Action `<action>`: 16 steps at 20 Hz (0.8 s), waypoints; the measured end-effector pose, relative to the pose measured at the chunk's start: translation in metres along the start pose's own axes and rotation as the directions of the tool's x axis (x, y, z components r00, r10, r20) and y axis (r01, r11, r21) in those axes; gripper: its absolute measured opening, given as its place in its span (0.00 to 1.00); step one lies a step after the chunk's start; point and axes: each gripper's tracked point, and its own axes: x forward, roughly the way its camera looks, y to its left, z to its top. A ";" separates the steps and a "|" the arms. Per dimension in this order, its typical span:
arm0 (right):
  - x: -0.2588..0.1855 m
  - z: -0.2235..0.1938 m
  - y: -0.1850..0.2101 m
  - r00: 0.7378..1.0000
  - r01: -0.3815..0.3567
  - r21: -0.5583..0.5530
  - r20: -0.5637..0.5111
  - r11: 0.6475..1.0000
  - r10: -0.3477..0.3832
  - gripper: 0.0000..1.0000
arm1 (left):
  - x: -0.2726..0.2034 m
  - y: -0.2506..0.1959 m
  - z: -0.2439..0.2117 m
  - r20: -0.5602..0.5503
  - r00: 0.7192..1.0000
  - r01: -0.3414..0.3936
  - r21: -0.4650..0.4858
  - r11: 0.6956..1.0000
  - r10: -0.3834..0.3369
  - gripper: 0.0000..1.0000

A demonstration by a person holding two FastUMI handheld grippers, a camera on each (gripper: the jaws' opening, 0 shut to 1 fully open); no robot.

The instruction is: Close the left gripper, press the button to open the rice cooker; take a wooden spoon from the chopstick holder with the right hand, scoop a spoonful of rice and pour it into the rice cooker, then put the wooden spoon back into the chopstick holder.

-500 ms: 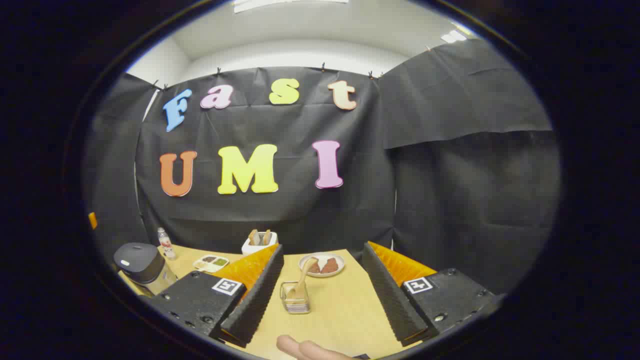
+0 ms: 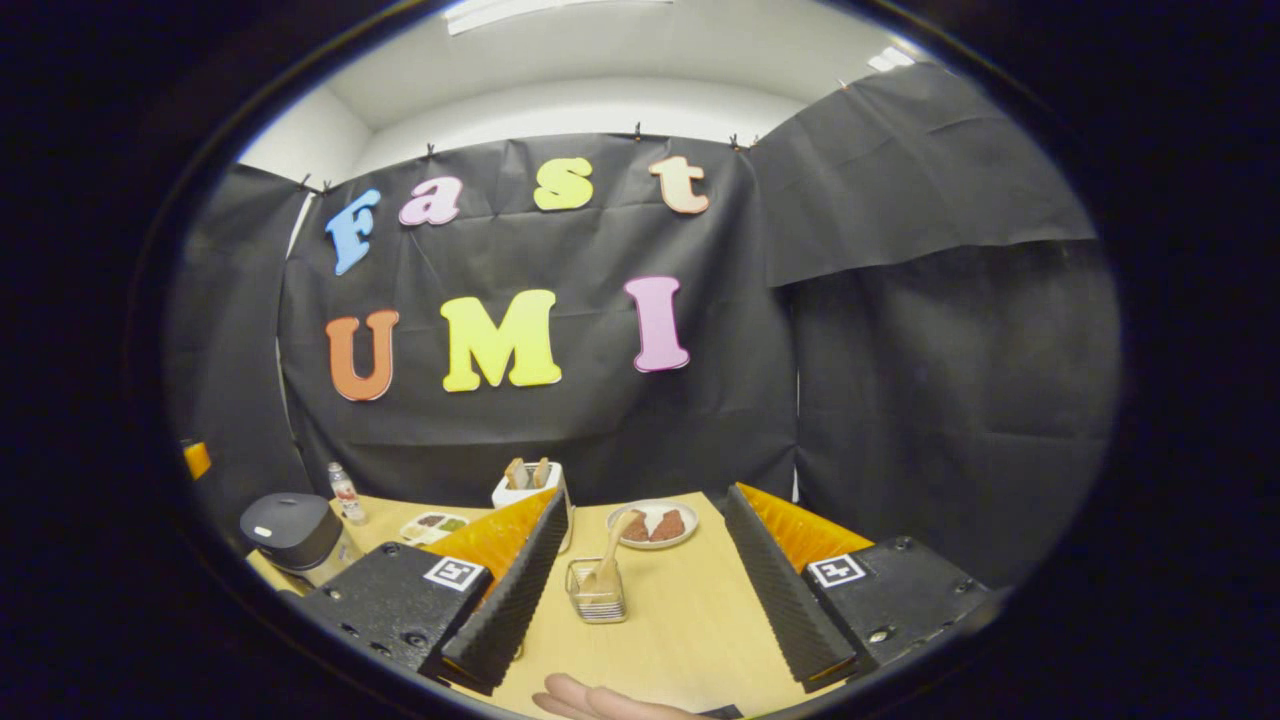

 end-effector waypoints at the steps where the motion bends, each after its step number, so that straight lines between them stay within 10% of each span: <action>1: -0.001 -0.001 -0.002 1.000 0.000 0.000 0.004 1.000 0.000 1.00 | 0.000 0.000 -0.002 -0.005 1.000 -0.001 -0.005 1.000 0.001 0.96; 13: -0.005 -0.028 -0.009 1.000 -0.019 0.083 0.015 0.996 0.018 1.00 | 0.016 0.024 -0.018 -0.015 1.000 0.020 -0.148 0.989 -0.023 0.96; 15: -0.008 -0.024 -0.001 0.999 -0.043 0.092 0.024 0.995 0.041 0.97 | 0.022 0.019 -0.024 -0.028 0.998 0.051 -0.174 0.983 -0.056 0.68; 16: -0.010 -0.023 0.003 0.998 -0.058 0.094 0.030 0.994 0.055 1.00 | 0.026 0.013 -0.029 -0.044 0.995 0.077 -0.180 0.981 -0.087 0.79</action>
